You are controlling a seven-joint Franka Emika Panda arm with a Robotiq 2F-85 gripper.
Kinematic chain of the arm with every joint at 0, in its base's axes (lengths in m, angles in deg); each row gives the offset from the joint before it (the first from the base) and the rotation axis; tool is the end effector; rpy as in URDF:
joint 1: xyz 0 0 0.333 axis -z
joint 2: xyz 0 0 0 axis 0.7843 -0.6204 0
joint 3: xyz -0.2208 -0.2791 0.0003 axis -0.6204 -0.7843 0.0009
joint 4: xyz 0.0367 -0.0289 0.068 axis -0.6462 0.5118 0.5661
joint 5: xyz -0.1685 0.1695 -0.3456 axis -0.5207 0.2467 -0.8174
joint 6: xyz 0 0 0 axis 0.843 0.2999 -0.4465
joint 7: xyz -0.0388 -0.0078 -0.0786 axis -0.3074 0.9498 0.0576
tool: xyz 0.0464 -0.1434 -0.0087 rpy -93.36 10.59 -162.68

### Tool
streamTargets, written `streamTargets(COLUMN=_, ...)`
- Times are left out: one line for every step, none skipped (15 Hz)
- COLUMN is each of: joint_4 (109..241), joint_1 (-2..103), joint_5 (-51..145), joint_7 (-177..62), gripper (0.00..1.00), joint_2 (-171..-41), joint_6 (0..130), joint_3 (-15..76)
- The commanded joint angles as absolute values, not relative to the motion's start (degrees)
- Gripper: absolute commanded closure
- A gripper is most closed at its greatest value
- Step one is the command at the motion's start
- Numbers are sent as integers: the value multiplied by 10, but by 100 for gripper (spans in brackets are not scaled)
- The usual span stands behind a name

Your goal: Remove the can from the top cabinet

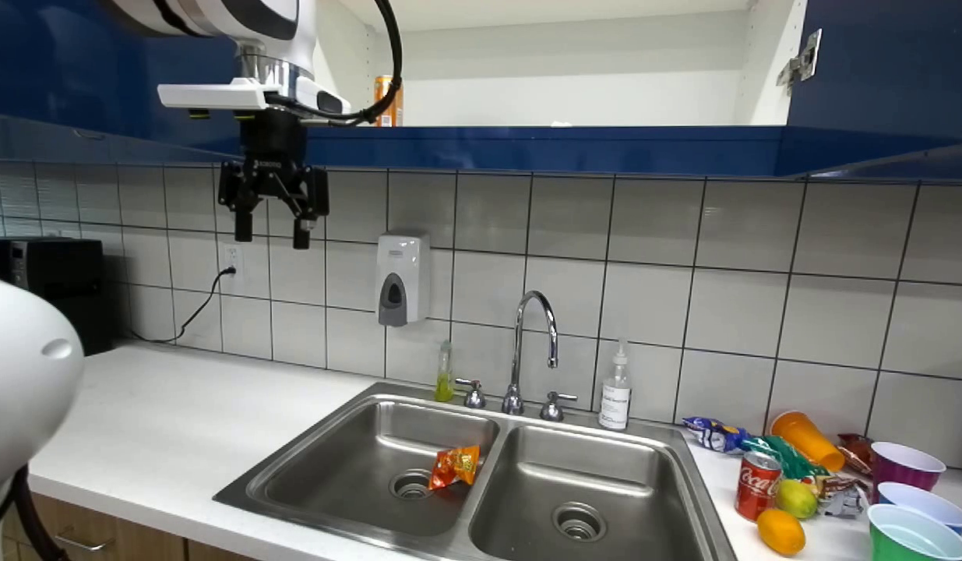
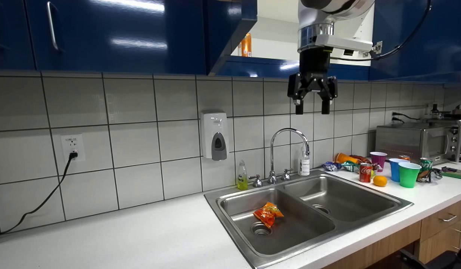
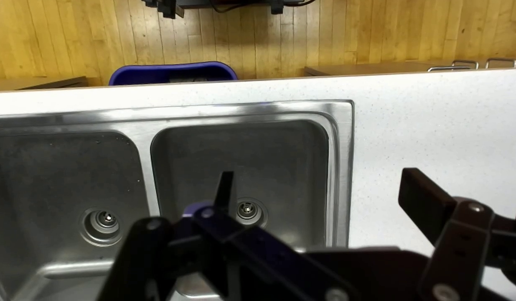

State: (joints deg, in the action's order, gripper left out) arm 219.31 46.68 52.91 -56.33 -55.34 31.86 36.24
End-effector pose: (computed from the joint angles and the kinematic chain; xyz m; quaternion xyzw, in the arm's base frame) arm 0.3691 0.0516 0.5151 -0.9996 -0.0201 0.0065 0.0164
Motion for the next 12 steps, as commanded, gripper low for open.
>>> streamTargets(joint_4=2173, joint_1=472, joint_5=526, joint_7=-552, gripper=0, joint_2=-554, joint_6=313, joint_3=372)
streamTargets(joint_4=2167, joint_1=473, joint_5=524, joint_7=-554, gripper=0, joint_2=-555, joint_6=310, joint_3=374)
streamTargets(joint_4=2161, joint_1=472, joint_5=522, joint_7=-553, gripper=0, joint_2=-555, joint_6=309, joint_3=375)
streamTargets(joint_4=2156, joint_1=473, joint_5=519, joint_7=-555, gripper=0, joint_2=-555, joint_6=308, joint_3=378)
streamTargets(joint_4=2148, joint_1=474, joint_5=517, joint_7=-557, gripper=0, joint_2=-556, joint_6=305, joint_3=380)
streamTargets(joint_4=2141, joint_1=474, joint_5=515, joint_7=-556, gripper=0, joint_2=-557, joint_6=304, joint_3=381)
streamTargets(joint_4=2135, joint_1=475, joint_5=512, joint_7=-557, gripper=0, joint_2=-558, joint_6=305, joint_3=382)
streamTargets(joint_4=2128, joint_1=475, joint_5=510, joint_7=-554, gripper=0, joint_2=-557, joint_6=306, joint_3=382)
streamTargets(joint_4=2124, joint_1=476, joint_5=506, joint_7=-557, gripper=0, joint_2=-557, joint_6=309, joint_3=383)
streamTargets(joint_4=2116, joint_1=476, joint_5=503, joint_7=-555, gripper=0, joint_2=-558, joint_6=309, joint_3=383)
streamTargets(joint_4=2109, joint_1=477, joint_5=498, joint_7=-554, gripper=0, joint_2=-560, joint_6=309, joint_3=383)
streamTargets(joint_4=2100, joint_1=477, joint_5=492, joint_7=-554, gripper=0, joint_2=-563, joint_6=309, joint_3=384)
